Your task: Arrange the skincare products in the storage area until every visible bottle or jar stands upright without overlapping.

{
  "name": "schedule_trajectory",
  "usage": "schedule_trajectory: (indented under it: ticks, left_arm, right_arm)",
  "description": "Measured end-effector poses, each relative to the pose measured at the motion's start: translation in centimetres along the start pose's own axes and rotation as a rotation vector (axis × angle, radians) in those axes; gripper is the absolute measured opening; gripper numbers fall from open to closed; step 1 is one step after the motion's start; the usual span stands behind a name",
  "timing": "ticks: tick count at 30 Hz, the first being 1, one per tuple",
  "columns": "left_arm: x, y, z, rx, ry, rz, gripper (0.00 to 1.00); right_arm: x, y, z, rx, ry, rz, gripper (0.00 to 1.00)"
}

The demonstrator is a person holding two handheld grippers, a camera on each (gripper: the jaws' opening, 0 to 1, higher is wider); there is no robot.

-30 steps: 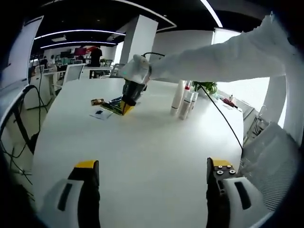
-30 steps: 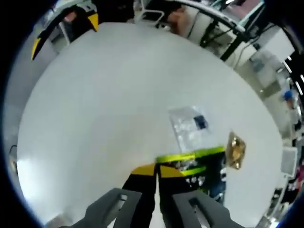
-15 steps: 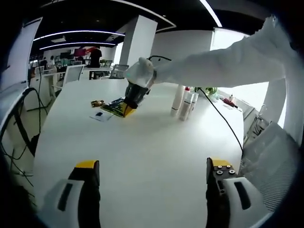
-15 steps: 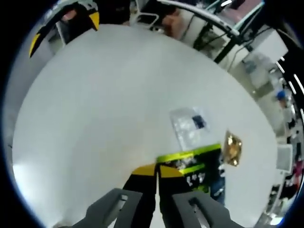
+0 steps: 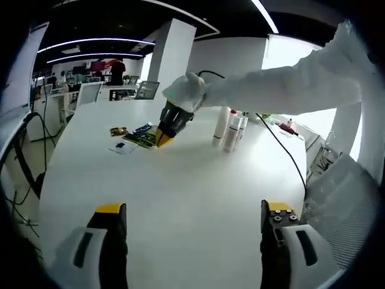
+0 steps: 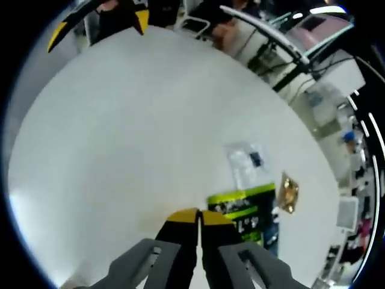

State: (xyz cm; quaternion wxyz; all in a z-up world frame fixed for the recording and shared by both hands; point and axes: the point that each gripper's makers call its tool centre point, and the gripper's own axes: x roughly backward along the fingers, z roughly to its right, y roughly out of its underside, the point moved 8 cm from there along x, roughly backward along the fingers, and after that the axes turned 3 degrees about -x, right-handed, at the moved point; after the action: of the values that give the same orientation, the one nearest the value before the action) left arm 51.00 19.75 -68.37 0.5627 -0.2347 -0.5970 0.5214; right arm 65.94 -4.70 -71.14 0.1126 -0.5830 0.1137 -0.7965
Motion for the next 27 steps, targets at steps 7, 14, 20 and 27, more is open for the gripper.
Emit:
schedule_trajectory:
  ticks: [7, 14, 20, 27]
  left_arm:
    - [0.1, 0.3, -0.3, 0.008, -0.008, -0.005, 0.87]
    - [0.0, 0.3, -0.2, 0.006, -0.001, -0.006, 0.86]
    - [0.0, 0.5, -0.3, 0.006, -0.002, -0.011, 0.86]
    - [0.1, 0.9, -0.4, 0.016, -0.011, -0.017, 0.85]
  right_arm:
    - [0.6, 2.1, 1.5, -0.027, 0.0, -0.043, 0.09]
    - [0.1, 5.0, 3.1, 0.04, 0.002, -0.131, 0.09]
    - [-0.6, 5.0, 3.7, 0.066, 0.001, -0.127, 0.01]
    - [-0.9, 4.8, 3.9, 0.0, -0.015, -0.093, 0.0]
